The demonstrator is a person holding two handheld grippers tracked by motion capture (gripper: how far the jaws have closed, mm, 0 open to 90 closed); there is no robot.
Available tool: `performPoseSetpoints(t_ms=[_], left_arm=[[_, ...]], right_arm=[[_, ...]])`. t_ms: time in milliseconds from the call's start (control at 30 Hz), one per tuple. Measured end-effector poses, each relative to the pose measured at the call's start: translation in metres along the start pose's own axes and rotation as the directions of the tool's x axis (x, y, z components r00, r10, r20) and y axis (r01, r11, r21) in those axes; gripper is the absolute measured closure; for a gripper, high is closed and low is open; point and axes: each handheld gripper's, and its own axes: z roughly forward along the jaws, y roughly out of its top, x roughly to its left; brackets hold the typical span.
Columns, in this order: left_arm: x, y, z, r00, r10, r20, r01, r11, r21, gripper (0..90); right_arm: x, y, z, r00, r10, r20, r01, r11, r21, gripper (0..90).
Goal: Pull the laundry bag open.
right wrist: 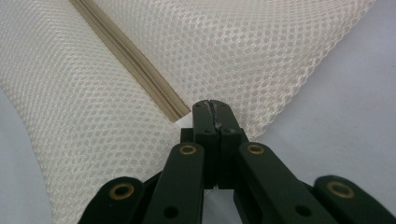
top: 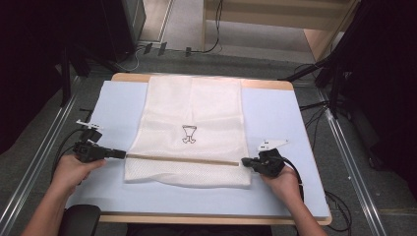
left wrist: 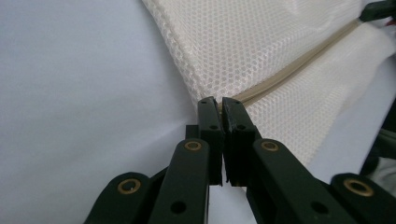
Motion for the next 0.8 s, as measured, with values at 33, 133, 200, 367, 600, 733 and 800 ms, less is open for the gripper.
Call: performPoseSetpoints(t_ms=[33,133,200,367,600,733,800], left_arm=[[-0.001,0.000,0.000,1.0000,0.004,-0.005,-0.004,1.0000,0.001,88.8],[-0.003,-0.001,0.002,0.9997,0.014,-0.020,-0.014,0.9999,0.002,88.7],[-0.001,-0.002,0.002,1.0000,0.008,0.002,-0.008,0.9999,-0.010,88.3],[-0.004,-0.002,0.001,0.9984,0.056,0.009,-0.055,0.9980,-0.029,83.1],[-0.015,-0.001,-0.001,0.9934,0.107,-0.042,-0.109,0.9914,-0.072,69.9],[-0.024,0.002,0.000,0.9857,0.152,-0.074,-0.158,0.9828,-0.095,62.6],[-0.027,0.005,0.002,0.9806,0.169,-0.100,-0.179,0.9777,-0.110,56.5]], right_arm=[[0.000,0.000,0.000,1.0000,0.001,0.000,-0.001,1.000,0.002,90.0],[0.000,0.001,0.000,1.0000,-0.001,0.000,0.001,1.000,0.006,90.0],[0.000,0.001,0.000,1.0000,0.001,0.001,-0.001,1.000,0.009,90.0],[-0.002,0.005,0.000,0.9996,0.025,-0.011,-0.025,0.999,0.034,90.0],[-0.002,0.012,-0.005,0.9975,0.055,-0.044,-0.053,0.998,0.032,77.1],[-0.002,0.017,-0.012,0.9973,0.063,-0.038,-0.064,0.998,-0.014,69.6],[-0.002,0.019,-0.017,0.9976,0.064,-0.025,-0.065,0.997,-0.038,63.1]])
